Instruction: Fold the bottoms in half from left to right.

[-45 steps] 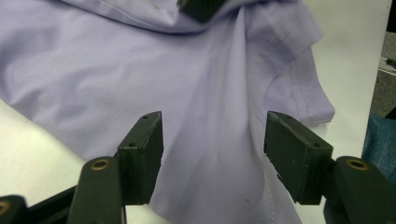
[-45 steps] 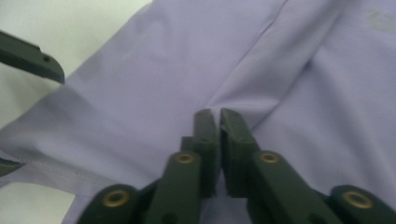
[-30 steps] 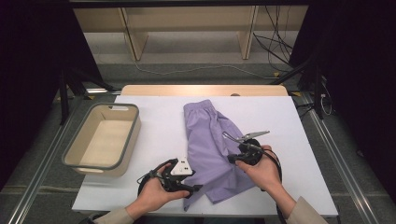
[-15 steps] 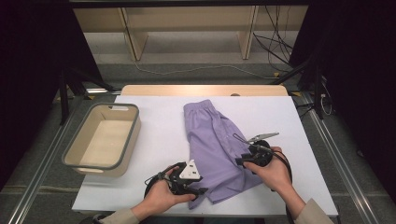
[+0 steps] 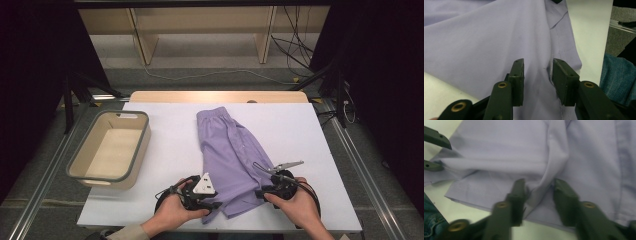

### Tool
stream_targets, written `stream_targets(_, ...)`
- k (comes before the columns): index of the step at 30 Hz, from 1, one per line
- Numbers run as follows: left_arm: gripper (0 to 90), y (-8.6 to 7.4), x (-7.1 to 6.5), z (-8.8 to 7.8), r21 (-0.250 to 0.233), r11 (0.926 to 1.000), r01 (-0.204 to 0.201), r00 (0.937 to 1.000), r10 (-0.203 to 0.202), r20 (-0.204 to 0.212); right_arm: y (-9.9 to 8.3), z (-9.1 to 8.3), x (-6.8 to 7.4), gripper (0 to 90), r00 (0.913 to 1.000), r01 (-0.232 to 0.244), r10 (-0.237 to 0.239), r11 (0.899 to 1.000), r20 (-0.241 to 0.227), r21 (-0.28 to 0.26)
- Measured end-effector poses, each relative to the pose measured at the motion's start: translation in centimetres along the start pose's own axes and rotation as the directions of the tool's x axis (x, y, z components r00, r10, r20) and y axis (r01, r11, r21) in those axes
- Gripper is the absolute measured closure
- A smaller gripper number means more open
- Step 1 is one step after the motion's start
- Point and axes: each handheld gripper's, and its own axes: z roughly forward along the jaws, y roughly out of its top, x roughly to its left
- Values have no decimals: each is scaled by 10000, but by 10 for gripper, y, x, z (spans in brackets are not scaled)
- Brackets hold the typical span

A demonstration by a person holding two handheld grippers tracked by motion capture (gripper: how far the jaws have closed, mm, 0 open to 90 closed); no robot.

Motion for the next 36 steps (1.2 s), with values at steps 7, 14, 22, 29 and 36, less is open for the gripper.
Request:
stream_targets(7, 667, 0, 2, 0, 29, 10000, 63, 9999, -62, -98, 3, -12, 0, 900, 9995, 159, -161, 9998, 263, 75)
stream_targets(14, 681, 9, 0, 3, -40, 10000, 44, 10000, -43, 72, 11, -35, -10, 900, 9986, 264, -259, 9996, 461, -92)
stream_targets(22, 677, 19, -12, 13, 78, 9997, -222, 9985, 218, 494, 10, -31, -32, 879, 9977, -9, 21, 9999, 684, -171)
stream_targets(29, 618, 14, -15, 17, 374, 9976, -586, 9975, 571, 407, -2, -23, -33, 684, 9947, -234, 308, 9968, 978, -762)
stream_targets(36, 630, 8, -7, 23, 489, 9988, -66, 9986, 41, 518, -14, -15, -27, 686, 9968, -147, 198, 9977, 770, -666)
